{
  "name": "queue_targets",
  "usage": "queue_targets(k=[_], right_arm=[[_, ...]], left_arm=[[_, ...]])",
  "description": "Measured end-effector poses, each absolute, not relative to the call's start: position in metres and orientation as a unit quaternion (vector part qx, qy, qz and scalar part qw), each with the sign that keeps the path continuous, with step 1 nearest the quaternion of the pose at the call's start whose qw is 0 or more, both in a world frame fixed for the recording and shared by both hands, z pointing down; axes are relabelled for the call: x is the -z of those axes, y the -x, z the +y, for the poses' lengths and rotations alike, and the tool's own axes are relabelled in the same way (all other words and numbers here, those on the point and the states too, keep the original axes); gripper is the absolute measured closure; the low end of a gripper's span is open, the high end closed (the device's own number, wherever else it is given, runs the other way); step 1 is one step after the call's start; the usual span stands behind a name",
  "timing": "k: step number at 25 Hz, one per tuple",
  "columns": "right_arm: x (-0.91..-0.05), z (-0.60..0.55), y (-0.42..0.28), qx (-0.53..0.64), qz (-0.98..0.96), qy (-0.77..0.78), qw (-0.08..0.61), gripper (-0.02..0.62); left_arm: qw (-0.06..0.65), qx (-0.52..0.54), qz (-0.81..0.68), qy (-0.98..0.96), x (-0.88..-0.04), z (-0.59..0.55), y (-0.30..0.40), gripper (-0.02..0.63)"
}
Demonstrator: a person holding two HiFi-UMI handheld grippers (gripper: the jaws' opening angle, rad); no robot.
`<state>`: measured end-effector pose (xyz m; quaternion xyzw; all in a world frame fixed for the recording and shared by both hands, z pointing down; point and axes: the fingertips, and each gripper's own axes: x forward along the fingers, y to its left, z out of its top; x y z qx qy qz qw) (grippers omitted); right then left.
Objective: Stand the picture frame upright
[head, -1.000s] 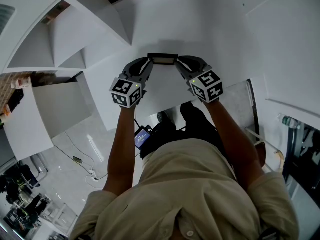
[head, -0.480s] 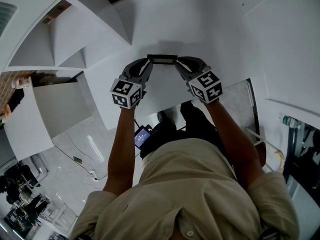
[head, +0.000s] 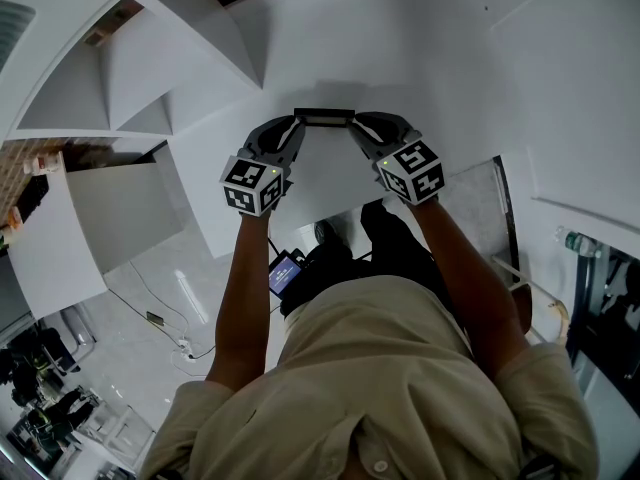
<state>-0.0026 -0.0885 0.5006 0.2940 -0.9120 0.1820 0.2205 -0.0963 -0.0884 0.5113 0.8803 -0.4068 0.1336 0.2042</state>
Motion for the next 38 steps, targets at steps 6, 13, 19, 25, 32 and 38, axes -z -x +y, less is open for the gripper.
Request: queue_targets(k=[6,13,19,25,32,38], right_arm=[[-0.504,-0.091,0.000,-0.183,-0.912,-0.290,0.223,0.528],[-0.506,-0.097,0.004,-0.182,-0.916,-0.277,0.226,0.508],[-0.507,-0.099,0.005,-0.180,-0.917,-0.274,0.228,0.508],[-0.509,-0.100,0.004,-0.176,-0.916,-0.278,0.230,0.508],[-0.509,-0.101,0.005,-0.175,-0.917,-0.273,0.231,0.507],[-0.509,-0.099,0.005,-0.173,-0.919,-0.270,0.232,0.498]], left_arm=[[0.204,-0.133,-0.408,-0.880,-0.512,-0.089,0.095,0.546],[0.205,-0.133,-0.409,-0.879,-0.512,-0.091,0.095,0.546],[0.204,-0.135,-0.408,-0.880,-0.512,-0.090,0.093,0.546],[0.198,-0.136,-0.407,-0.881,-0.511,-0.088,0.093,0.546],[0.192,-0.133,-0.408,-0.882,-0.510,-0.089,0.099,0.546],[0.191,-0.133,-0.408,-0.883,-0.510,-0.089,0.099,0.546]])
